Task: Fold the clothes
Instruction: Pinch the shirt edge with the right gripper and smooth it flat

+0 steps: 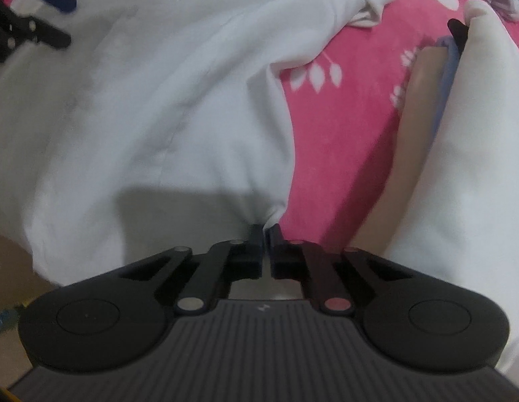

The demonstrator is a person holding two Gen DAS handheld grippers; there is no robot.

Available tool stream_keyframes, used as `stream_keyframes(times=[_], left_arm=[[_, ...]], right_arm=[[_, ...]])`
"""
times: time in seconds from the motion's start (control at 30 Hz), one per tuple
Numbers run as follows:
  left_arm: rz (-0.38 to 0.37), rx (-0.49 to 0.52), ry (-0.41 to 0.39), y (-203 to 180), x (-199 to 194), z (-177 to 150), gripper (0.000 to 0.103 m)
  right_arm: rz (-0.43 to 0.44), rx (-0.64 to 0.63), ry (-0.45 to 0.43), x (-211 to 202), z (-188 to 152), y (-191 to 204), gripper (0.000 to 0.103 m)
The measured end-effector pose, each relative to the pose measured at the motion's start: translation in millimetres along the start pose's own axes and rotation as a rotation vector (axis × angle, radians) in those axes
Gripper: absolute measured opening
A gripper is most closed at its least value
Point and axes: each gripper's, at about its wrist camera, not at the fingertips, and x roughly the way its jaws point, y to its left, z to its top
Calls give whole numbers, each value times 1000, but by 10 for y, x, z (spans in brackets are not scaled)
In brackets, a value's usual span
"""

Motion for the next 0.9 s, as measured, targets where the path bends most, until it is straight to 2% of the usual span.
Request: stream_keyframes(times=[0.2, 0.33, 0.47, 0.57, 0.73, 0.8, 0.83, 0.87, 0.9], left_arm=[[15, 14, -3, -36, 24, -23, 45], [16, 22, -6, -30, 40, -30, 46], [17, 21, -10, -8, 42, -24, 46], [52, 26, -30, -19, -20, -39, 46], [82, 27, -70, -42, -103, -20, 46], [84, 23, -76, -54, -100, -5, 46], [84, 21, -79, -61, -99, 3, 46], [85, 19, -83, -67, -97, 10, 46], [86, 17, -86, -73, -96, 18, 46]], right_arm=[[-177, -98, 70, 115, -98, 184, 0], [-301, -266, 142, 312, -115, 443, 2], [-400, -415, 184, 292, -167, 630, 5], [-400, -408, 135, -45, -123, 659, 8], [-373, -369, -69, -421, 88, 531, 10], [-366, -432, -116, -300, 255, 469, 10], [-357, -472, -112, -162, 301, 486, 10], [-340, -508, -96, -6, 316, 501, 10], [-321, -546, -43, 165, 278, 520, 10]])
